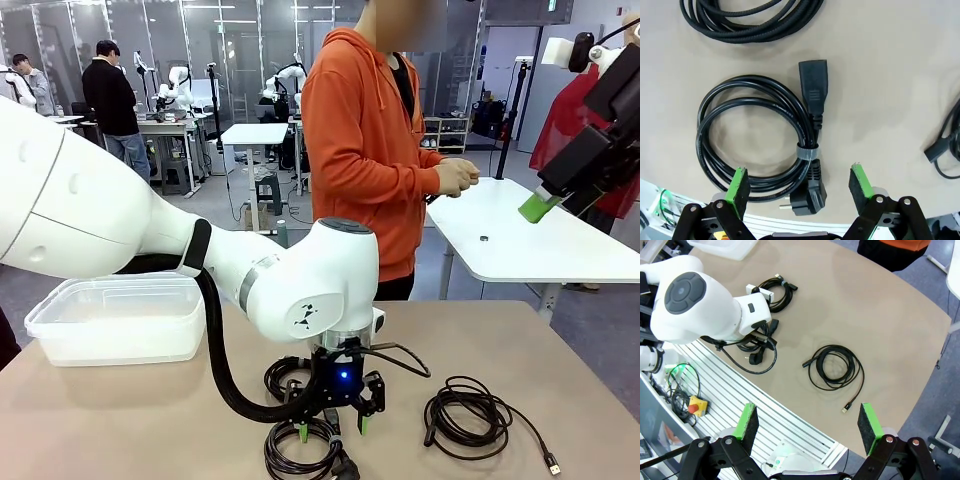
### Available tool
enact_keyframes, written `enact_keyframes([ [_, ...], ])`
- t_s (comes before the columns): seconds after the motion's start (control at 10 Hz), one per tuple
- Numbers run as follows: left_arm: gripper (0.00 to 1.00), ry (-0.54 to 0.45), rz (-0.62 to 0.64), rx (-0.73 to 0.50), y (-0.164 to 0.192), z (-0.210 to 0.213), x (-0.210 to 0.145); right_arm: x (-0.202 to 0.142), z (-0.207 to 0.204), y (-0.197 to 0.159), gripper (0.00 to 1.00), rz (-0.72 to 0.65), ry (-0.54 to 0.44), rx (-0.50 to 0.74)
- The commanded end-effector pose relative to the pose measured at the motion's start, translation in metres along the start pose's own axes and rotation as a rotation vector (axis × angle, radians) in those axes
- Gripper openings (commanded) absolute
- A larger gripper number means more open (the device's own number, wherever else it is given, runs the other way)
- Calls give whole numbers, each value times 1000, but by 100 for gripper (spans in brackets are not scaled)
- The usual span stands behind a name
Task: Organize and store the cables.
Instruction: Place the Power Cable into the Organizing box.
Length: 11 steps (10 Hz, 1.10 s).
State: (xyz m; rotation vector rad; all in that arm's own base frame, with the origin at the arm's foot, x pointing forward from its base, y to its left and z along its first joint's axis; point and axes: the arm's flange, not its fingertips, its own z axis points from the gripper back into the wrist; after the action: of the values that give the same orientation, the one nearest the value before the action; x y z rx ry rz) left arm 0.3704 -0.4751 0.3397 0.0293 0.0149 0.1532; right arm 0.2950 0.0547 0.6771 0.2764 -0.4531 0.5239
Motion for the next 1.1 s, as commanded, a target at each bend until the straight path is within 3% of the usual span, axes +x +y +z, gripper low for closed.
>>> enact_keyframes([
  [0.0,100,-17,-13,-12,-7,-10,2,2,-1,-1,100,3,-11,8],
  [0.6,100,5,-86,11,-12,-32,6,2,-1,-1,100,3,-11,8],
  [0.7,96,9,-90,15,-12,-35,6,2,-1,-1,100,3,-11,8],
  [1.0,12,-20,-101,21,-10,-32,1,2,-1,-1,100,3,-11,8],
])
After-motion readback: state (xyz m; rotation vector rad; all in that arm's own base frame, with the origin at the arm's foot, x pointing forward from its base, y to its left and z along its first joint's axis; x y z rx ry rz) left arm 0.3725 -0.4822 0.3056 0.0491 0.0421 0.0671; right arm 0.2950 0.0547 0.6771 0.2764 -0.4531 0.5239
